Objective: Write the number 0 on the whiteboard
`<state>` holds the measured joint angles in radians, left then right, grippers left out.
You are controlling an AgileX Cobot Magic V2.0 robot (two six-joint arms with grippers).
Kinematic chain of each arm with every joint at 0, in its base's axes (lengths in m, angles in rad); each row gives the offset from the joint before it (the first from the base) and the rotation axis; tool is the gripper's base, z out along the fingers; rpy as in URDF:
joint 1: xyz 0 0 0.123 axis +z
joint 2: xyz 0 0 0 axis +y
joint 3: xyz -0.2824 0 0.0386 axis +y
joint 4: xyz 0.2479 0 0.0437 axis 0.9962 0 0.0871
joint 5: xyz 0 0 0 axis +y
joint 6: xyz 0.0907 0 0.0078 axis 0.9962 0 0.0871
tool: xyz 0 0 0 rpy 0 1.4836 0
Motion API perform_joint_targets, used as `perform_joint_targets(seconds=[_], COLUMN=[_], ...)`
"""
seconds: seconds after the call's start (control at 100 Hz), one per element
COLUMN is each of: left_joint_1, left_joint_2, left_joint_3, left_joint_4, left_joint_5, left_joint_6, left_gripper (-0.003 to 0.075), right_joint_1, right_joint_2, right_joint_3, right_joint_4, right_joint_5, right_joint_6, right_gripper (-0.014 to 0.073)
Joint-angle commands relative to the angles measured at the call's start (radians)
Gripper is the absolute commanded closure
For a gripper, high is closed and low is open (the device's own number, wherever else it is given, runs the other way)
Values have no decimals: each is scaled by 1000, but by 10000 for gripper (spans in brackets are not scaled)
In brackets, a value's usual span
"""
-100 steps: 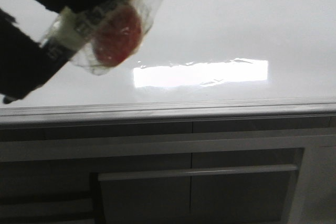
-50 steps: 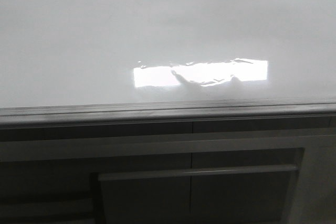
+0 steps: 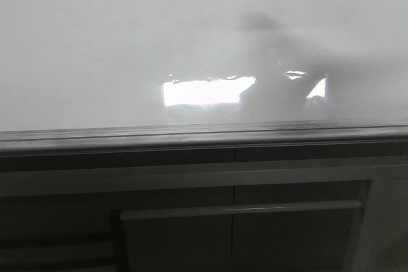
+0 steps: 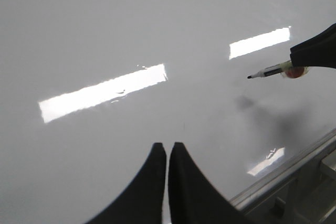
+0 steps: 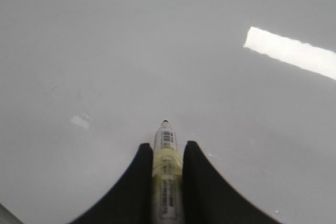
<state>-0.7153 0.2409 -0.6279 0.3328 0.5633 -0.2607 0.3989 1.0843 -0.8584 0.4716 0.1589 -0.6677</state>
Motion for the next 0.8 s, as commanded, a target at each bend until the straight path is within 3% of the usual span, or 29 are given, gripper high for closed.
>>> perform_joint_targets(seconds=[0.0, 0.79], left_joint_1=[22, 35], left_joint_2=[-22, -56], left_joint_3=[9, 28], left_joint_4=[-23, -43], left_joint_5=[-83, -85], left_joint_6=[-17, -17], left_gripper=[740, 740], right_joint_1=[-8, -8], right_joint_2=[3, 130], right_joint_3=[-28, -28], right_joint_4=[18, 46], right_joint_5=[-115, -200], right_joint_6=[2, 2], right_gripper=[654, 654])
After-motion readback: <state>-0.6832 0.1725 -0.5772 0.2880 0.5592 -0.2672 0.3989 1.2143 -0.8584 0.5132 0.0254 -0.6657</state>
